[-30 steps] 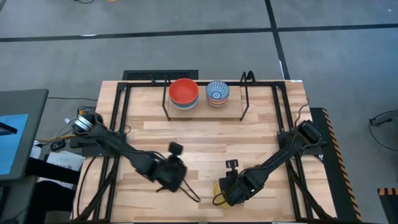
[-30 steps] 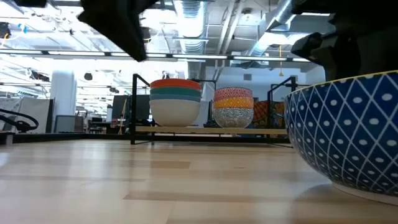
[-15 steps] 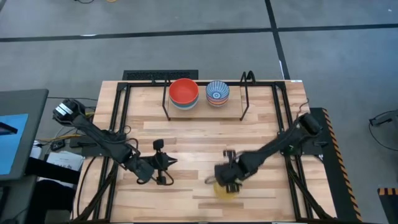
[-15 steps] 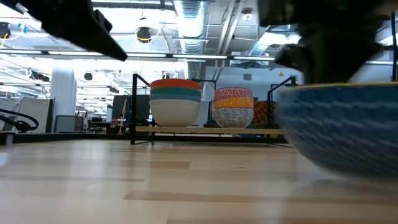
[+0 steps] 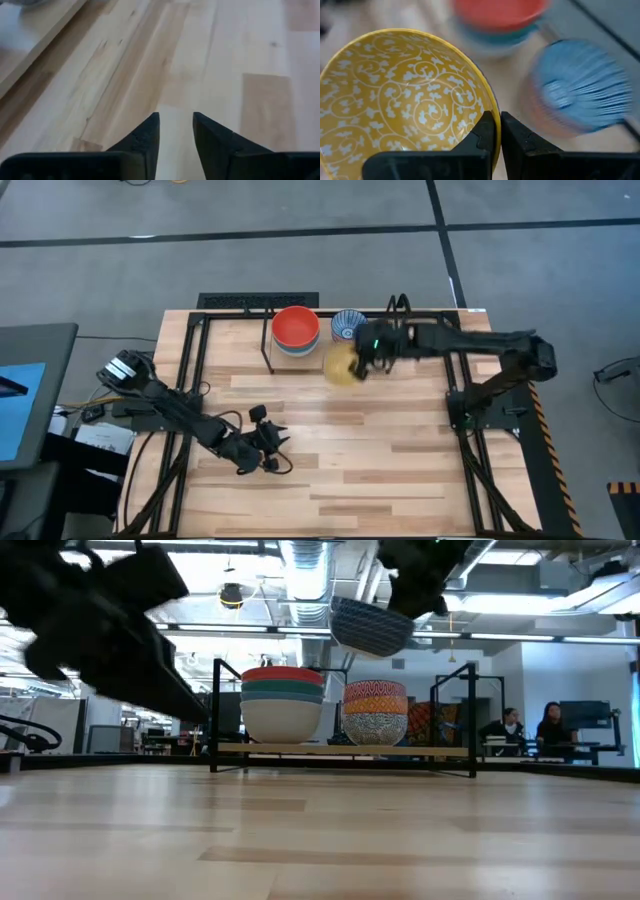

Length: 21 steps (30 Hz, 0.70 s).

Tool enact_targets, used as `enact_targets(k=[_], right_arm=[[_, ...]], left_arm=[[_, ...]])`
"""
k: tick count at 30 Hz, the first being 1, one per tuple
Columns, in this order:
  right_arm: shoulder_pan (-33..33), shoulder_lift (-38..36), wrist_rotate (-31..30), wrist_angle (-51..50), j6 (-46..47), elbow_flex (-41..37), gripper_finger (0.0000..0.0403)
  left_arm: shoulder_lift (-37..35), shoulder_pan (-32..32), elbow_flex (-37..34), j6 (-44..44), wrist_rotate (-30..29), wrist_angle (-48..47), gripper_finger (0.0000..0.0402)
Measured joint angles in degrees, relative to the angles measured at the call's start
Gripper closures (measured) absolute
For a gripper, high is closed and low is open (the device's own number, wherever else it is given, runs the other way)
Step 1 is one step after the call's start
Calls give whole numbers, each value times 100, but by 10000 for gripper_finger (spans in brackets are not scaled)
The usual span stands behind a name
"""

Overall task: Place and stack bowls onto a shelf
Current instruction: Stack the yellow pattern bowl on top of the blue pattern bowl on the shelf

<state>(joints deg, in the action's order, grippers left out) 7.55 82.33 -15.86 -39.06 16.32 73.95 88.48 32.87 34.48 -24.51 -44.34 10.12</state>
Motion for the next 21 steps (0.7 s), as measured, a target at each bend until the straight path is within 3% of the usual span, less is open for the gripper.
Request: enact_targets(k=[9,21], right_arm=[[1937,24,294,488,-200,2,365],[2826,730,967,541,-280,0,365]], left_arm=[[540,-305,0,-75,40,91,282],[491,-327,7,-10,-49,142,282]])
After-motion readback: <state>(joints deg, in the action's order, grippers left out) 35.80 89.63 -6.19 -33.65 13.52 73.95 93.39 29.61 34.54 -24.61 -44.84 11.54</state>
